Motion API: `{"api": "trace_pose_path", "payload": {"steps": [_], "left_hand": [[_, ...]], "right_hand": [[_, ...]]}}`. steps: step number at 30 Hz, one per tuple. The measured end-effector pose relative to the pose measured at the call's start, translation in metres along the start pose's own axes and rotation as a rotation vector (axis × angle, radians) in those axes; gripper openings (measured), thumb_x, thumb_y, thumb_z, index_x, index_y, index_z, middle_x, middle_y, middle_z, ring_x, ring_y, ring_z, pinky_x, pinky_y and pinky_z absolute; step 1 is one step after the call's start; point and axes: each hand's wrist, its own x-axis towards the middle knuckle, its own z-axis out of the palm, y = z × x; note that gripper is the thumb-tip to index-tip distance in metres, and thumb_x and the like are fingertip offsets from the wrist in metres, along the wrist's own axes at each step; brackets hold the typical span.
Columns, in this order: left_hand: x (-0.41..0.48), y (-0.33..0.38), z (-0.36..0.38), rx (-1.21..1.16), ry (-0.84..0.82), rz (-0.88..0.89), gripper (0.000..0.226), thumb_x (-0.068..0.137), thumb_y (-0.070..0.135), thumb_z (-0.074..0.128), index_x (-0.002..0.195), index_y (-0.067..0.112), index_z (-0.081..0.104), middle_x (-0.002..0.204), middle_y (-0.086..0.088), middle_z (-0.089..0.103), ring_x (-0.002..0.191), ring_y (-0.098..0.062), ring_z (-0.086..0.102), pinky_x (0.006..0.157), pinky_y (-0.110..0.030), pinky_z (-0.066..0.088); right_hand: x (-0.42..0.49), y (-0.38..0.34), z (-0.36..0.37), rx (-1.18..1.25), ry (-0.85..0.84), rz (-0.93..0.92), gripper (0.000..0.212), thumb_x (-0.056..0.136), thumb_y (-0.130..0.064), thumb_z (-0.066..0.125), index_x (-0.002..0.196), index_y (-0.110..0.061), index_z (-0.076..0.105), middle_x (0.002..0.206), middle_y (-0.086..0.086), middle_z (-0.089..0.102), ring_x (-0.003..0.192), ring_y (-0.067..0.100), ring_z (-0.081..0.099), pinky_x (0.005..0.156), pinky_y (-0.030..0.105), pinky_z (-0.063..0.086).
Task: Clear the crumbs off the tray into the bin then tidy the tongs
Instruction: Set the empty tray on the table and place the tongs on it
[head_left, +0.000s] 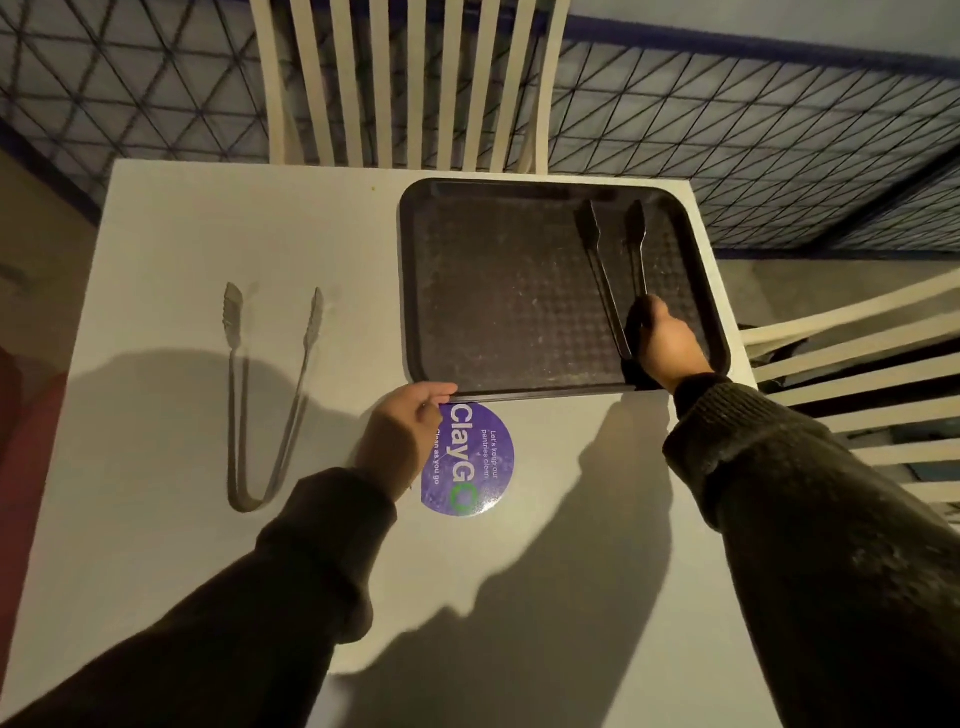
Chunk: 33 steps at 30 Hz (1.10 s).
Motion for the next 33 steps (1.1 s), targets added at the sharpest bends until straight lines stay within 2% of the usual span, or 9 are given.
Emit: {"api": "trace_pose_path", "payload": {"steps": [7, 11, 13, 15, 18, 23, 25, 29, 33], "left_hand": [[-0.006, -0.005, 0.002, 0.029, 0.003, 0.055, 0.028, 0.091, 0.018, 0.051, 0.115, 0.006, 0.059, 0.106, -0.005, 0.065, 0.083, -0.01, 0.061, 0.071, -0.012, 0.048], [-0.01, 0.001, -0.009, -0.046, 0.058, -0.003, 0.024, 0.092, 0.018, 0.048, 0.111, 0.01, 0.061, 0.101, 0.004, 0.063, 0.082, -0.006, 0.062, 0.071, -0.011, 0.049], [-0.013, -0.002, -0.02, -0.034, 0.146, -0.06, 0.023, 0.093, 0.018, 0.046, 0.109, 0.014, 0.063, 0.103, 0.006, 0.062, 0.088, -0.008, 0.06, 0.077, -0.012, 0.046], [-0.018, -0.01, -0.038, 0.027, 0.217, -0.08, 0.025, 0.092, 0.015, 0.044, 0.108, 0.016, 0.063, 0.105, 0.009, 0.06, 0.092, -0.003, 0.057, 0.077, -0.003, 0.039], [-0.025, -0.025, -0.075, 0.193, 0.347, -0.029, 0.03, 0.089, 0.004, 0.042, 0.106, 0.009, 0.065, 0.109, -0.002, 0.065, 0.102, -0.014, 0.057, 0.092, -0.014, 0.038], [-0.037, -0.056, -0.12, 0.344, 0.566, -0.223, 0.036, 0.082, 0.005, 0.05, 0.117, 0.012, 0.058, 0.119, -0.008, 0.06, 0.112, -0.02, 0.053, 0.099, -0.029, 0.04], [-0.041, -0.066, -0.125, 0.252, 0.52, -0.341, 0.039, 0.084, 0.013, 0.053, 0.122, 0.014, 0.052, 0.122, -0.009, 0.055, 0.111, -0.021, 0.052, 0.095, -0.029, 0.042], [-0.038, -0.073, -0.13, 0.21, 0.365, -0.354, 0.032, 0.089, 0.021, 0.049, 0.12, 0.016, 0.05, 0.114, -0.008, 0.058, 0.093, -0.018, 0.055, 0.08, -0.026, 0.045], [-0.032, -0.065, -0.124, 0.219, 0.336, -0.29, 0.03, 0.093, 0.016, 0.044, 0.12, 0.005, 0.047, 0.115, -0.016, 0.057, 0.105, -0.03, 0.053, 0.089, -0.031, 0.042]], "right_hand": [[0.001, 0.0, -0.001, 0.038, -0.041, 0.058, 0.052, 0.094, -0.012, 0.04, 0.143, -0.017, 0.023, 0.124, 0.027, 0.055, 0.112, 0.041, 0.055, 0.095, 0.046, 0.043], [-0.008, -0.011, -0.007, 0.065, 0.024, 0.178, 0.061, 0.097, -0.029, 0.039, 0.148, -0.02, 0.008, 0.127, 0.026, 0.054, 0.112, 0.041, 0.055, 0.097, 0.048, 0.042], [-0.023, -0.021, -0.008, 0.058, 0.127, 0.187, 0.063, 0.095, -0.029, 0.043, 0.148, -0.016, 0.01, 0.12, 0.027, 0.058, 0.106, 0.042, 0.058, 0.091, 0.047, 0.046], [-0.047, -0.032, -0.007, 0.095, 0.253, 0.153, 0.06, 0.093, -0.025, 0.047, 0.146, -0.014, 0.019, 0.107, 0.026, 0.064, 0.097, 0.041, 0.062, 0.083, 0.043, 0.048], [-0.088, -0.052, -0.001, 0.218, 0.354, 0.074, 0.05, 0.091, -0.021, 0.048, 0.139, -0.014, 0.032, 0.081, 0.012, 0.064, 0.079, 0.033, 0.062, 0.071, 0.035, 0.045], [-0.152, -0.088, 0.033, 0.237, 0.245, -0.043, 0.034, 0.093, -0.021, 0.048, 0.126, -0.013, 0.046, 0.067, 0.001, 0.056, 0.064, 0.025, 0.055, 0.058, 0.024, 0.038], [-0.172, -0.097, 0.052, 0.212, 0.172, -0.089, 0.03, 0.093, -0.022, 0.049, 0.121, -0.014, 0.05, 0.063, -0.001, 0.053, 0.059, 0.023, 0.052, 0.051, 0.019, 0.03], [-0.203, -0.101, 0.081, 0.233, 0.022, -0.14, 0.024, 0.094, -0.027, 0.047, 0.115, -0.018, 0.055, 0.072, 0.005, 0.062, 0.066, 0.025, 0.057, 0.052, 0.024, 0.034], [-0.22, -0.09, 0.09, 0.257, -0.027, -0.12, 0.023, 0.095, -0.029, 0.045, 0.113, -0.021, 0.056, 0.08, 0.004, 0.066, 0.067, 0.021, 0.058, 0.053, 0.024, 0.039]]}}
